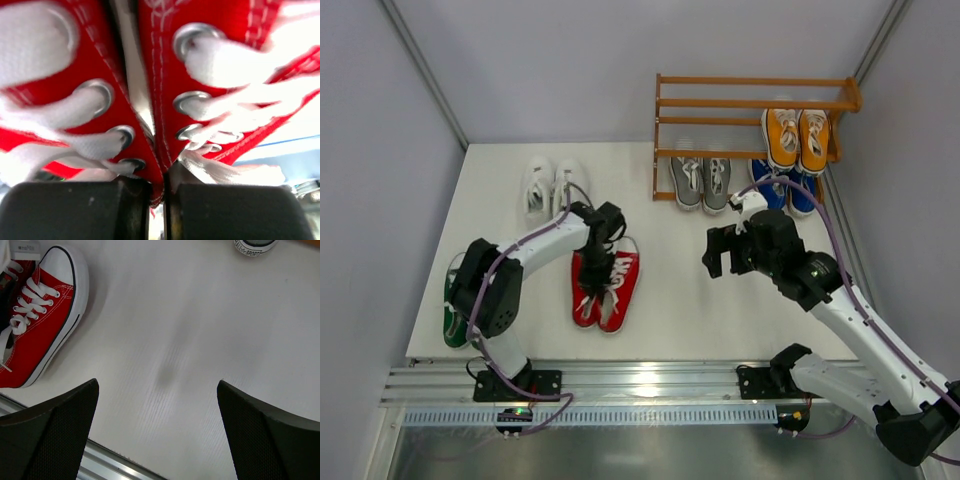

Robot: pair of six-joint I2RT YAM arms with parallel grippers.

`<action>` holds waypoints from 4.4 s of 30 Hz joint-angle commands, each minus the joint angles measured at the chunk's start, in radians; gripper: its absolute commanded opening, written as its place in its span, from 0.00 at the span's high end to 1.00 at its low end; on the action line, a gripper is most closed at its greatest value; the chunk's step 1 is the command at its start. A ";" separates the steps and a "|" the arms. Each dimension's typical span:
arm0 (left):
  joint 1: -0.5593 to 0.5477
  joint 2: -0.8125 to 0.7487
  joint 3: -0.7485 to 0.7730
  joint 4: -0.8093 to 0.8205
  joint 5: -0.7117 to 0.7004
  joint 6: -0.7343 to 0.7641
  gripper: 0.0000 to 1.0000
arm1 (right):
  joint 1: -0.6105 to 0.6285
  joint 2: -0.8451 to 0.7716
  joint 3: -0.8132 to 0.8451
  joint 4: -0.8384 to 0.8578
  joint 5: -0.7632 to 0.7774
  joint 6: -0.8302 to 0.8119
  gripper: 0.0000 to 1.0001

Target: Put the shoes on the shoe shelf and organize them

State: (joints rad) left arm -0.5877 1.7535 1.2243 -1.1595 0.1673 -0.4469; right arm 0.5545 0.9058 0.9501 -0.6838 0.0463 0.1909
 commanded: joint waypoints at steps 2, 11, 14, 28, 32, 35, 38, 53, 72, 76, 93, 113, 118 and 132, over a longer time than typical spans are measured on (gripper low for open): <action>-0.167 -0.100 0.203 0.254 0.147 -0.252 1.00 | -0.001 -0.007 0.078 -0.028 0.135 -0.002 0.00; -0.357 0.239 0.443 0.503 0.061 -0.543 1.00 | -0.060 -0.018 0.139 -0.134 0.268 0.035 0.00; -0.385 0.391 0.610 0.417 0.031 -0.539 1.00 | -0.091 -0.036 0.148 -0.160 0.274 0.030 0.00; -0.438 0.397 0.721 0.350 -0.107 -0.569 0.23 | -0.146 -0.081 0.128 -0.197 0.192 0.016 0.00; -0.445 0.214 0.570 0.414 -0.239 -0.596 0.00 | -0.156 -0.079 0.098 -0.160 0.152 0.031 0.00; -0.445 0.091 0.479 0.428 -0.368 -0.596 0.00 | -0.162 -0.079 0.069 -0.132 0.123 0.044 0.00; -0.439 -0.027 0.434 0.371 -0.517 -0.567 0.00 | -0.171 -0.077 0.013 -0.099 0.067 0.076 0.00; -0.354 -0.510 0.067 0.343 -0.634 -0.633 0.00 | -0.108 0.294 -0.067 0.115 -0.183 0.143 0.01; -0.155 -0.802 -0.164 0.356 -0.503 -0.404 0.00 | 0.042 0.685 0.046 0.152 0.078 0.420 0.96; -0.141 -0.839 -0.190 0.371 -0.474 -0.379 0.00 | 0.091 0.585 0.015 0.098 0.130 0.430 0.96; -0.123 -0.740 -0.166 0.517 -0.505 -0.343 0.00 | 0.055 0.513 0.649 -0.281 0.199 0.068 0.96; -0.115 -0.764 -0.129 0.431 -0.537 -0.331 0.00 | -0.102 0.538 0.734 0.015 0.228 -0.045 0.96; -0.110 -0.750 -0.129 0.434 -0.522 -0.322 0.00 | -0.122 0.591 0.777 0.041 0.283 -0.044 0.96; -0.083 -0.738 -0.126 0.417 -0.508 -0.305 0.00 | -0.154 0.904 0.973 0.340 0.423 -0.027 0.96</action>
State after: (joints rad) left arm -0.6800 1.0248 1.0637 -0.7277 -0.3435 -0.7731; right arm 0.4015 1.7996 1.7782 -0.6125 0.3912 0.1616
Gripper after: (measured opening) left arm 0.996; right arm 0.079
